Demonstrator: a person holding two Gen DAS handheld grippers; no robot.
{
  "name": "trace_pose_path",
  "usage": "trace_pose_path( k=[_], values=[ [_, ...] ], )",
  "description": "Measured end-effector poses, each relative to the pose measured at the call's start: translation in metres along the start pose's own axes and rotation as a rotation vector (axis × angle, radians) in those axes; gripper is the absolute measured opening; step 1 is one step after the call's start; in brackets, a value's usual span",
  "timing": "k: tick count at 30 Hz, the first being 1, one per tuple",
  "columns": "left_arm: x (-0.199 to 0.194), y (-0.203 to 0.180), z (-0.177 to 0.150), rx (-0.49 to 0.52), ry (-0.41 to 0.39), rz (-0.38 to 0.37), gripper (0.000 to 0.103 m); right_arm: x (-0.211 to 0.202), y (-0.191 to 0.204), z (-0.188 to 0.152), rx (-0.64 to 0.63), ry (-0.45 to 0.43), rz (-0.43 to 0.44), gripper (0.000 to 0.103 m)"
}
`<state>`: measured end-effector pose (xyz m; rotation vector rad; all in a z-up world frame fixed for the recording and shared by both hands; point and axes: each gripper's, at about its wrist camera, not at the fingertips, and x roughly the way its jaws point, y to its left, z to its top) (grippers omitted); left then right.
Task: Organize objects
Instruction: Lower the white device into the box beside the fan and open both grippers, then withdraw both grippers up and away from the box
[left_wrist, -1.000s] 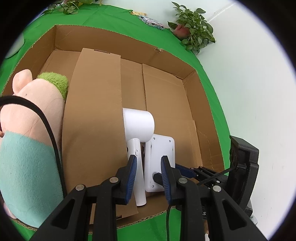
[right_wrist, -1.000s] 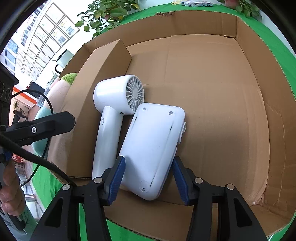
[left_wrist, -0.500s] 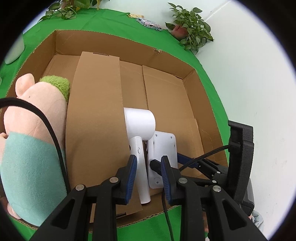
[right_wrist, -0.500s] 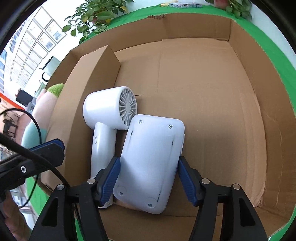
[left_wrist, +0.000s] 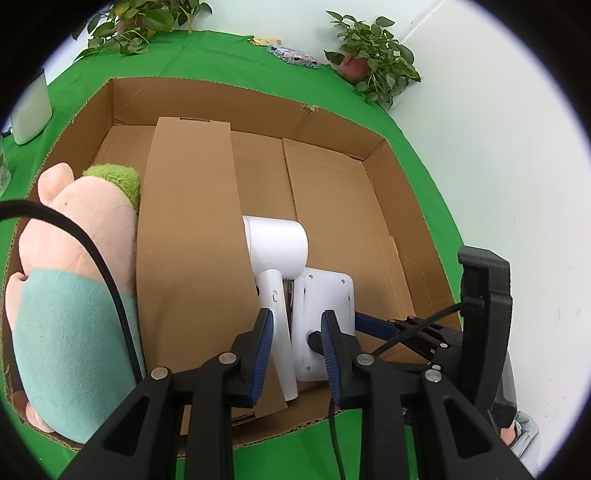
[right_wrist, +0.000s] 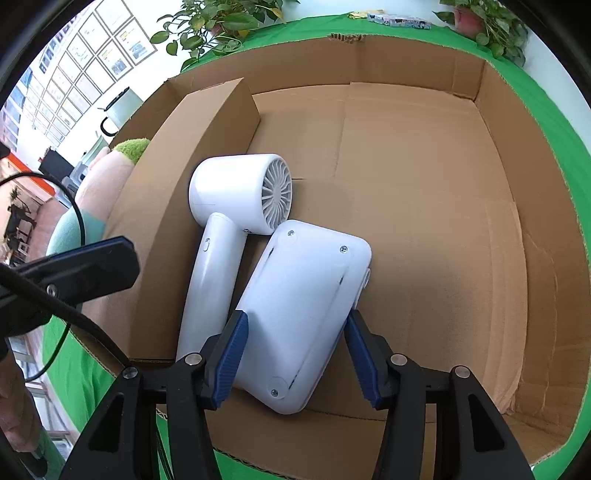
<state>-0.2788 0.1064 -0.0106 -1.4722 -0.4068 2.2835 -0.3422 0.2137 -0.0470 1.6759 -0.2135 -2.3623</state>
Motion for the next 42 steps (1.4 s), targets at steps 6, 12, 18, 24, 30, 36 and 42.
trace_pose_path(
  k=[6, 12, 18, 24, 30, 36, 42],
  values=[
    [-0.021, -0.015, -0.007, 0.087, -0.138, 0.105, 0.034, -0.027, -0.002, -0.009, 0.017, -0.11, -0.066, 0.093],
    [-0.062, -0.043, -0.042, 0.212, -0.447, 0.287, 0.082, -0.095, 0.024, -0.058, -0.107, -0.426, -0.262, 0.102],
    [-0.08, -0.069, -0.074, 0.271, -0.555, 0.337, 0.082, -0.123, 0.026, -0.1, -0.053, -0.5, -0.267, 0.102],
    [-0.09, -0.092, -0.099, 0.306, -0.589, 0.345, 0.082, -0.14, 0.027, -0.133, -0.044, -0.526, -0.282, 0.102],
    [-0.095, -0.102, -0.111, 0.303, -0.592, 0.34, 0.082, -0.153, 0.023, -0.149, -0.04, -0.55, -0.27, 0.102],
    [-0.096, -0.111, -0.12, 0.314, -0.609, 0.345, 0.082, -0.163, 0.015, -0.162, -0.04, -0.569, -0.293, 0.102],
    [-0.081, -0.115, -0.13, 0.316, -0.588, 0.33, 0.082, -0.17, -0.013, -0.176, 0.01, -0.569, -0.314, 0.102]
  ],
)
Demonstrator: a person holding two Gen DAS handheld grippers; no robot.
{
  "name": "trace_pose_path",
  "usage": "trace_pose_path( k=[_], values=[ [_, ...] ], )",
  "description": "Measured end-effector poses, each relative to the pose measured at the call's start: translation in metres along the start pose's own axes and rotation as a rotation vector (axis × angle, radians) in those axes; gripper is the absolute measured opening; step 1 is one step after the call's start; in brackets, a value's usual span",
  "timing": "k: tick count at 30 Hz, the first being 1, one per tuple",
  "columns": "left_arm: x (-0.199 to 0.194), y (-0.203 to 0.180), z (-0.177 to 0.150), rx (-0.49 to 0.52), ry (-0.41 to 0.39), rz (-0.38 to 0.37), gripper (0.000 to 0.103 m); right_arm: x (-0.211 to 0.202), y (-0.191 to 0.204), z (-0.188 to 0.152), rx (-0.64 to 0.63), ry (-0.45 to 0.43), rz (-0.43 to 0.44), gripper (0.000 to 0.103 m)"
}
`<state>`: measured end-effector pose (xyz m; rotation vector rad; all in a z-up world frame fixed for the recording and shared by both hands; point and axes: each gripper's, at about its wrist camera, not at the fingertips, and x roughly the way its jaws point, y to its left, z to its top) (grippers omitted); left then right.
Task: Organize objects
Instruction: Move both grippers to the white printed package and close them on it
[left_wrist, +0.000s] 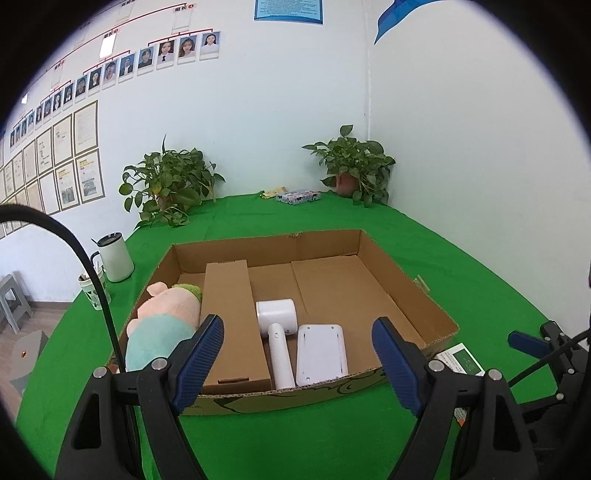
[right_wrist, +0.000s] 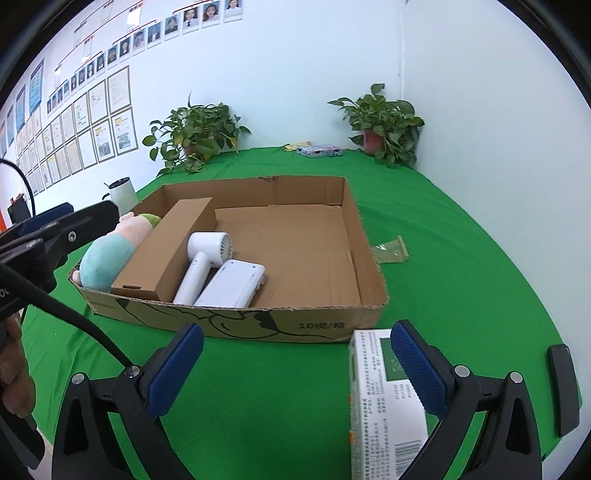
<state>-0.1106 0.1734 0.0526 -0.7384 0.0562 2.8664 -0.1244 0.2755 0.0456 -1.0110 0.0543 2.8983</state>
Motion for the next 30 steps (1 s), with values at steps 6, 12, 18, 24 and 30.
trace_pose_path(
  k=[6, 12, 18, 24, 30],
  values=[
    [0.017, 0.0, -0.034, -0.028, 0.117, -0.069, 0.082, -0.001, -0.06, -0.034, 0.043, 0.096, -0.074, 0.102],
    [0.031, -0.001, -0.057, -0.073, 0.213, -0.145, 0.082, 0.025, -0.064, -0.081, -0.024, 0.291, -0.068, 0.071],
    [0.029, 0.01, -0.059, -0.103, 0.233, -0.183, 0.082, 0.03, -0.049, -0.092, -0.05, 0.314, -0.09, 0.059],
    [0.029, 0.033, -0.063, -0.197, 0.298, -0.291, 0.082, 0.021, -0.006, -0.087, -0.066, 0.303, 0.095, 0.062],
    [0.053, 0.04, -0.083, -0.291, 0.455, -0.404, 0.082, 0.008, 0.016, -0.084, -0.086, 0.22, 0.177, 0.102]
  ],
)
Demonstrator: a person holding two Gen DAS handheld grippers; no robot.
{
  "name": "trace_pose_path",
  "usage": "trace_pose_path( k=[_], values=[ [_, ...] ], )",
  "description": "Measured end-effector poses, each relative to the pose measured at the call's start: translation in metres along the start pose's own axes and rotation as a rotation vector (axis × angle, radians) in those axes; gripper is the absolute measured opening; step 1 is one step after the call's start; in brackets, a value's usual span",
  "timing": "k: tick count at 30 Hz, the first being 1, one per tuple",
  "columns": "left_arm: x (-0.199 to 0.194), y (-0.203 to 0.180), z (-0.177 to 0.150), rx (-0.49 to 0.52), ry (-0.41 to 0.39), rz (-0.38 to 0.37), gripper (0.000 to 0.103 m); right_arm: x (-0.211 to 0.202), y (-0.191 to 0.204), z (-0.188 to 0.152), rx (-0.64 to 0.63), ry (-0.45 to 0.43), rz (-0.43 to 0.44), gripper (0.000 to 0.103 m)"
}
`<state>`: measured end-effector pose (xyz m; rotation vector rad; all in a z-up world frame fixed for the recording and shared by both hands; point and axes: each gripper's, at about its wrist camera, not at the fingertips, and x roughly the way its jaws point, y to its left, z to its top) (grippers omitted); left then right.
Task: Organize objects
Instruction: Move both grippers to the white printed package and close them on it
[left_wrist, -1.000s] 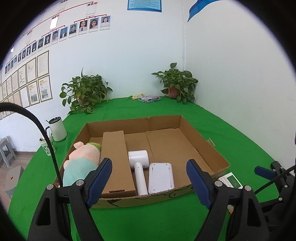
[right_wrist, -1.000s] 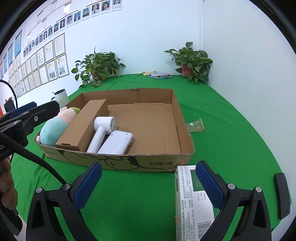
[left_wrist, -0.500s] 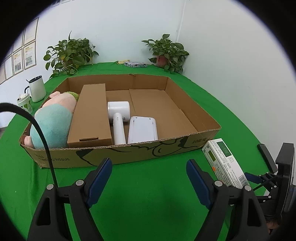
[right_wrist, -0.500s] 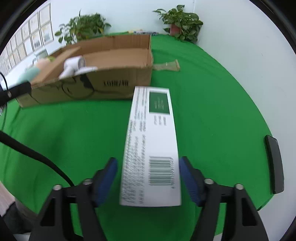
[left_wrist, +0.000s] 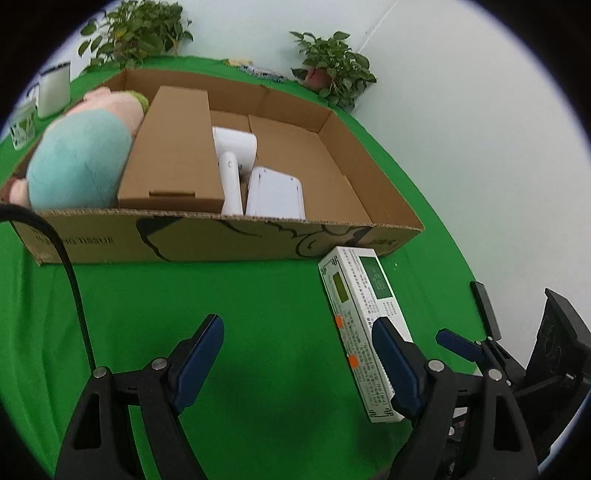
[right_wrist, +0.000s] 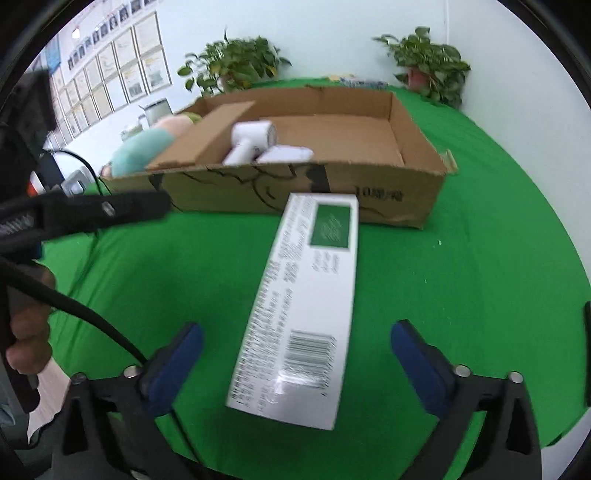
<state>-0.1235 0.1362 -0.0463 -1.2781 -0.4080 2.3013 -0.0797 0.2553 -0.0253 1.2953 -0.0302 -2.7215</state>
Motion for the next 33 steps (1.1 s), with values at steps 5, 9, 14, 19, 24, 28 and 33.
trace_pose_path(
  k=[5, 9, 14, 19, 24, 28, 33],
  values=[
    [0.033, 0.002, 0.003, -0.097, 0.103, -0.18, 0.082, -0.007, -0.007, -0.002, 0.011, 0.008, 0.003, 0.102],
    [0.058, -0.014, 0.005, -0.085, 0.167, -0.26, 0.082, -0.001, -0.006, -0.006, 0.017, 0.05, -0.005, 0.102],
    [0.079, -0.027, 0.002, -0.08, 0.218, -0.287, 0.081, 0.013, 0.002, -0.012, -0.005, 0.084, -0.036, 0.08],
    [0.089, -0.033, -0.007, -0.08, 0.244, -0.286, 0.08, 0.022, 0.005, -0.014, -0.024, 0.097, -0.066, 0.061],
    [0.088, -0.036, -0.014, -0.082, 0.227, -0.273, 0.072, 0.02, 0.003, -0.015, 0.043, 0.093, 0.013, 0.06],
    [0.086, -0.036, -0.018, -0.083, 0.224, -0.223, 0.054, 0.018, 0.001, -0.014, 0.084, 0.091, 0.037, 0.06],
    [0.077, -0.036, -0.024, -0.092, 0.203, -0.223, 0.054, 0.013, 0.011, -0.013, 0.069, 0.075, 0.025, 0.06]
  ],
)
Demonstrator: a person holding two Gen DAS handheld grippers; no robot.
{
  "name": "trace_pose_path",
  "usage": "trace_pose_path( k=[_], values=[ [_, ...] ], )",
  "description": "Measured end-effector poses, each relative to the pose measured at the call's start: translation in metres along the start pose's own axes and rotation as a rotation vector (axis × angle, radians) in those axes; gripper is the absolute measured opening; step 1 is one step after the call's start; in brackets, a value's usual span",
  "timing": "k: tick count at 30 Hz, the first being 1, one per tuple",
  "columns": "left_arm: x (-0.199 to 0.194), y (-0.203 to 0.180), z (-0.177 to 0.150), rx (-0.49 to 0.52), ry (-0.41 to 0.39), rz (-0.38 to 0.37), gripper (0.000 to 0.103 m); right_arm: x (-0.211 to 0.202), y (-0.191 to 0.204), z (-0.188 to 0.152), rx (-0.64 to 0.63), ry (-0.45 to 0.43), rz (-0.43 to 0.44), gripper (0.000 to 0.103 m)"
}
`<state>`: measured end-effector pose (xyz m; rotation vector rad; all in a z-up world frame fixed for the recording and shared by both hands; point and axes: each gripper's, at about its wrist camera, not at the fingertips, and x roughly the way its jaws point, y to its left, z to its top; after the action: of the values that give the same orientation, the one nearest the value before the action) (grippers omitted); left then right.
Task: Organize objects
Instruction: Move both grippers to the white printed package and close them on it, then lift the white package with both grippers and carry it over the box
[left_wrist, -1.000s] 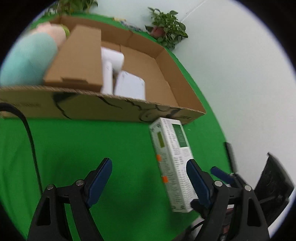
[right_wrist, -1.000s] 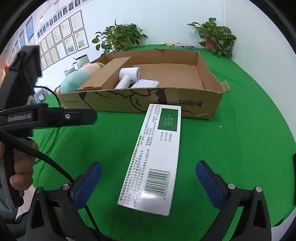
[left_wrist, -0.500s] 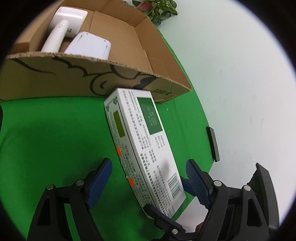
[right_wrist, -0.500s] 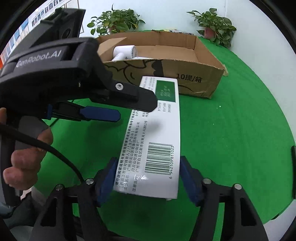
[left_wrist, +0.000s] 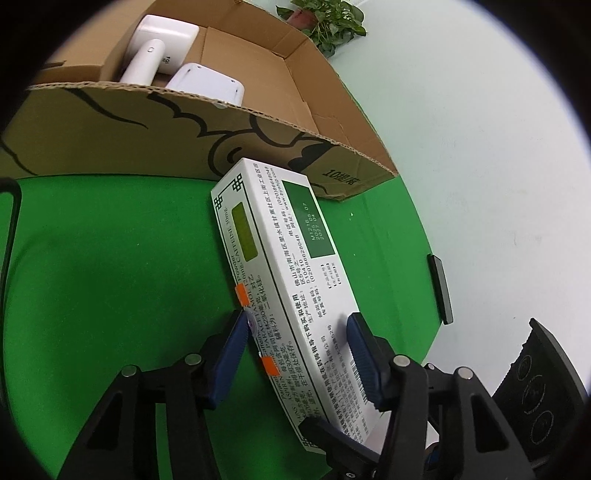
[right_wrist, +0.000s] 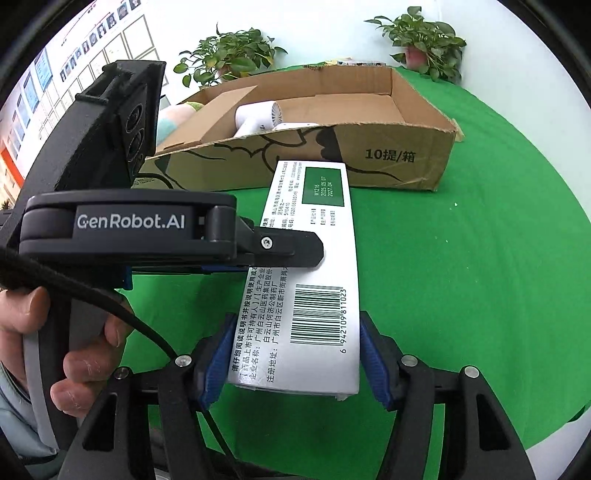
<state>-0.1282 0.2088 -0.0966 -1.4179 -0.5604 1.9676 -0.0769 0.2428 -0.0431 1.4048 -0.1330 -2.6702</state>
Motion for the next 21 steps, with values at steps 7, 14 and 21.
trace_pose_path(
  k=[7, 14, 21],
  values=[
    [-0.016, -0.011, -0.004, 0.008, -0.052, -0.017, 0.052, -0.013, 0.015, 0.002, -0.034, -0.042, -0.033, 0.06],
    [-0.035, -0.037, 0.005, 0.068, -0.101, 0.019, 0.051, -0.036, 0.029, 0.013, -0.051, -0.112, -0.062, 0.06],
    [-0.045, -0.053, 0.04, 0.118, -0.15, 0.032, 0.051, -0.046, 0.035, 0.035, -0.075, -0.164, -0.081, 0.06]
  ],
)
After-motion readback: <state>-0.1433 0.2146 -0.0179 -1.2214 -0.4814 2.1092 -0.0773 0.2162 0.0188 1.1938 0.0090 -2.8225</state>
